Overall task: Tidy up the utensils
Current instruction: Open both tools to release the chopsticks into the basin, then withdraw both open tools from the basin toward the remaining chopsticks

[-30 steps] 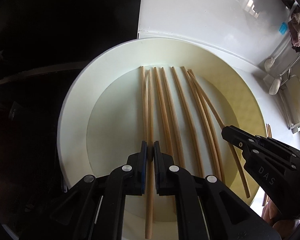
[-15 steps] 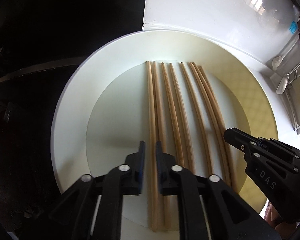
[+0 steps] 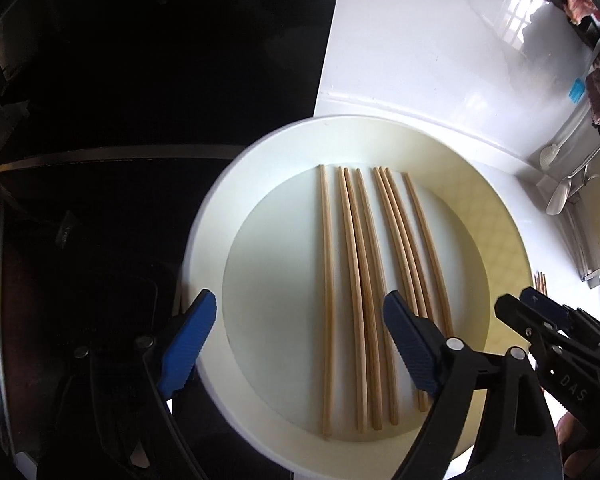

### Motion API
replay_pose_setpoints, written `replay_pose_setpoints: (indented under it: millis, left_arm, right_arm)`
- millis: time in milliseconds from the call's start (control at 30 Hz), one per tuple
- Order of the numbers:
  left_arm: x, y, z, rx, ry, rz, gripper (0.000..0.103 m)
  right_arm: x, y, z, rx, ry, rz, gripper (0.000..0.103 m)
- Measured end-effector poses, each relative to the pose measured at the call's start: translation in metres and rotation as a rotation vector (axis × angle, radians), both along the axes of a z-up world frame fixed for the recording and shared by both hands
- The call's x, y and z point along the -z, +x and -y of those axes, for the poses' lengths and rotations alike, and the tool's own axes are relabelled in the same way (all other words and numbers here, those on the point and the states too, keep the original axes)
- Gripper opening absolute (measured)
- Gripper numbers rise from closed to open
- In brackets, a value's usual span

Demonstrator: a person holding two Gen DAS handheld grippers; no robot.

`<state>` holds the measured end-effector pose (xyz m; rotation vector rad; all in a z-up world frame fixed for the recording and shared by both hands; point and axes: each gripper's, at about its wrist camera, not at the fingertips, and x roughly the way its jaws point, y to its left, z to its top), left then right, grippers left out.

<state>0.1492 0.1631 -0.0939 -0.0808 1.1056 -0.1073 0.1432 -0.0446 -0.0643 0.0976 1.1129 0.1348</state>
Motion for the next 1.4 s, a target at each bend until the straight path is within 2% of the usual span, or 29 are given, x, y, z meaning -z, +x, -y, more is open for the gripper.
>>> replay_pose_setpoints:
  millis: [300, 567, 833, 1100, 1267, 1400]
  left_arm:
    - [-0.020, -0.024, 0.001, 0.014, 0.020, 0.038, 0.086]
    - [-0.029, -0.047, 0.023, 0.067, 0.023, 0.047, 0.086]
    - [-0.034, -0.067, 0.080, 0.136, 0.027, 0.049, 0.086]
    - [-0.042, -0.106, 0.147, 0.152, -0.001, 0.059, 0.086]
    - [-0.046, -0.134, 0.185, 0.149, 0.003, 0.063, 0.087]
    - [-0.044, -0.156, 0.211, 0.134, 0.037, 0.051, 0.087]
  right_arm:
    - [-0.020, -0.036, 0.009, 0.024, 0.009, 0.032, 0.053]
    - [-0.023, -0.067, 0.035, 0.077, 0.025, 0.043, 0.056]
    - [-0.024, -0.096, 0.086, 0.137, 0.029, 0.048, 0.059]
    - [-0.021, -0.138, 0.167, 0.174, 0.026, 0.048, 0.061]
    - [-0.014, -0.161, 0.214, 0.163, 0.006, 0.061, 0.061]
    - [-0.001, -0.173, 0.243, 0.140, 0.011, 0.062, 0.061]
